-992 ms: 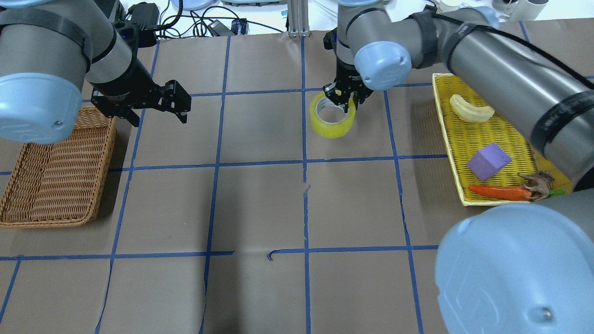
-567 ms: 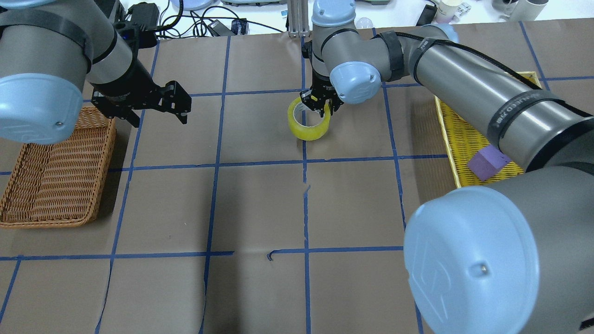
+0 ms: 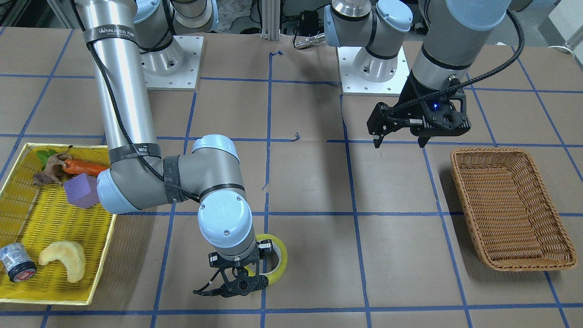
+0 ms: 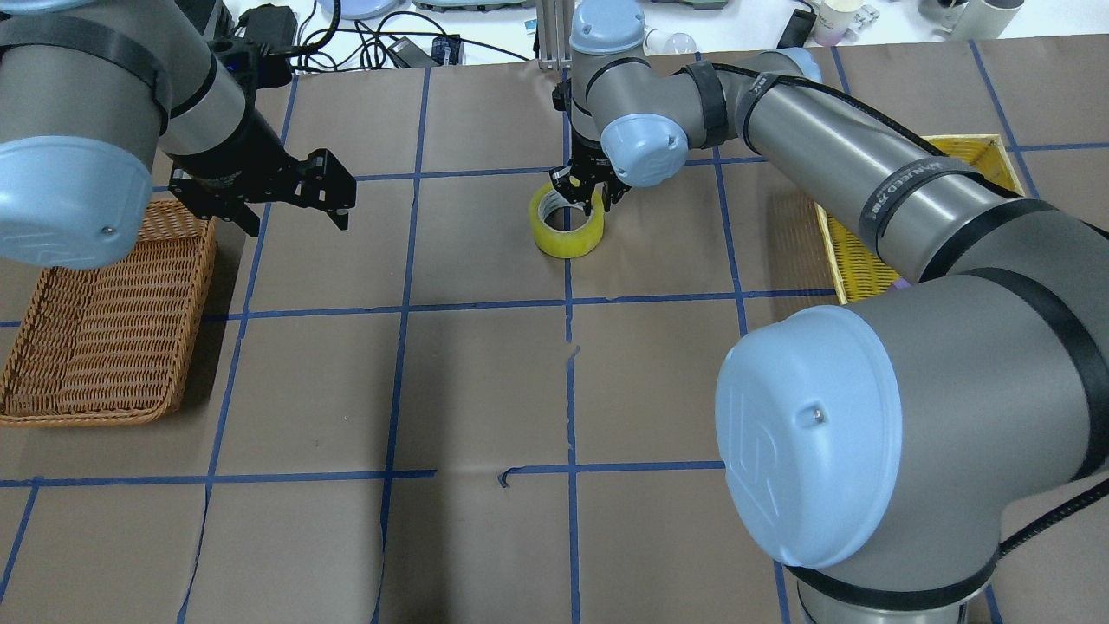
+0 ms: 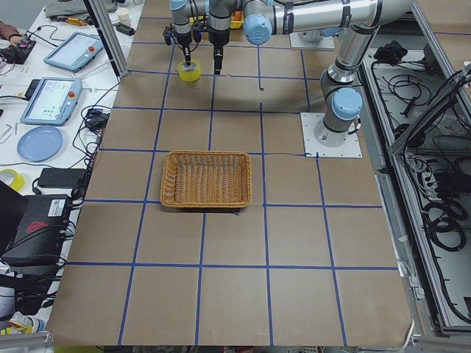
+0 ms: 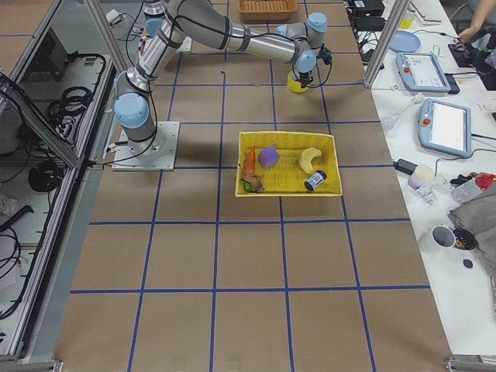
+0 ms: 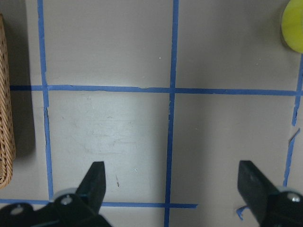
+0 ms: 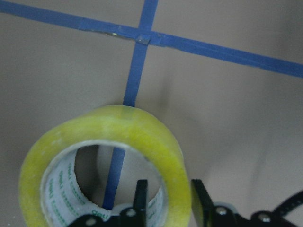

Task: Transfer tape with both arms
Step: 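Open the right gripper and raise it away from the tape roll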

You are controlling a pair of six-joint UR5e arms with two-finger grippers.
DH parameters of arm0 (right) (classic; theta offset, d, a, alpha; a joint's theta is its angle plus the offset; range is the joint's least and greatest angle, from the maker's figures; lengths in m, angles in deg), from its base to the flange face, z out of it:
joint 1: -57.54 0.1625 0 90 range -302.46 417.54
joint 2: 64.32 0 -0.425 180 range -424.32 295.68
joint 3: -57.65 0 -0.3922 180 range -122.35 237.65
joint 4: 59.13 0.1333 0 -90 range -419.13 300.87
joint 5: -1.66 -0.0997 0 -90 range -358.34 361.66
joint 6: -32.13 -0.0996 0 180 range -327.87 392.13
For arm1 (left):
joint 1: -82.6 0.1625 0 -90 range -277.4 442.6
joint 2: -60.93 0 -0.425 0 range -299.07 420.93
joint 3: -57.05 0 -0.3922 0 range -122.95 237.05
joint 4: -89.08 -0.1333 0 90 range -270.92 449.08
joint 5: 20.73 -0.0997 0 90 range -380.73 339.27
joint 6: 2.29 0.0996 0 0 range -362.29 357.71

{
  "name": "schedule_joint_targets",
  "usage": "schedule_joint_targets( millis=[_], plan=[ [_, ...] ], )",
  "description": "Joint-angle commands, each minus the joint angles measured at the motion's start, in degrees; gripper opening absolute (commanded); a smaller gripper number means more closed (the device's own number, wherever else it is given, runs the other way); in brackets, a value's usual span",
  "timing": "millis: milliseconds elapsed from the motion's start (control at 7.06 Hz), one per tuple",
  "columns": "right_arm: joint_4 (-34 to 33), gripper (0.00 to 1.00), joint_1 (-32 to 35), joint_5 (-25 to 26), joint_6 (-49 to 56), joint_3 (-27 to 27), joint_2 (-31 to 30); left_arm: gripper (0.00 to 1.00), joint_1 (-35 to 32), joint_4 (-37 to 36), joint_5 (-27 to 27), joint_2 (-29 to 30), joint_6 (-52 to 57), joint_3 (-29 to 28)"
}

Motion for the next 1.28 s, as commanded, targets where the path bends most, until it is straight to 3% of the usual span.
schedule_joint_targets(
  millis=[0, 142, 425, 709, 992, 1134],
  plan=[
    [0.13, 0.92, -0.08, -1.88, -1.16, 0.12, -0.97, 1.0, 0.03, -0.03, -0.03, -0.01, 0.02, -0.07],
    [2.31, 1.0, -0.09, -1.62, -1.16, 0.21, -4.98, 1.0, 0.03, -0.03, 0.06, -0.01, 0.02, -0.16],
    [11.34, 1.0, -1.22, 2.41, 0.24, -0.84, -13.42, 1.0, 0.03, -0.03, -0.03, 0.07, -0.07, 0.02],
    [23.03, 1.0, -9.18, 1.73, 4.96, -1.54, -23.51, 1.0, 0.29, 0.06, -0.72, 0.08, 0.02, 0.02],
    [25.19, 1.0, -12.12, 1.72, 5.17, -10.9, -36.77, 1.0, 1.69, -1.07, -0.91, 2.34, -0.94, -0.68],
    [24.4, 1.0, -11.95, 1.46, 4.47, -15.48, -41.1, 1.0, 1.44, -9.44, -0.12, 5.93, -1.29, -0.42]
  ],
)
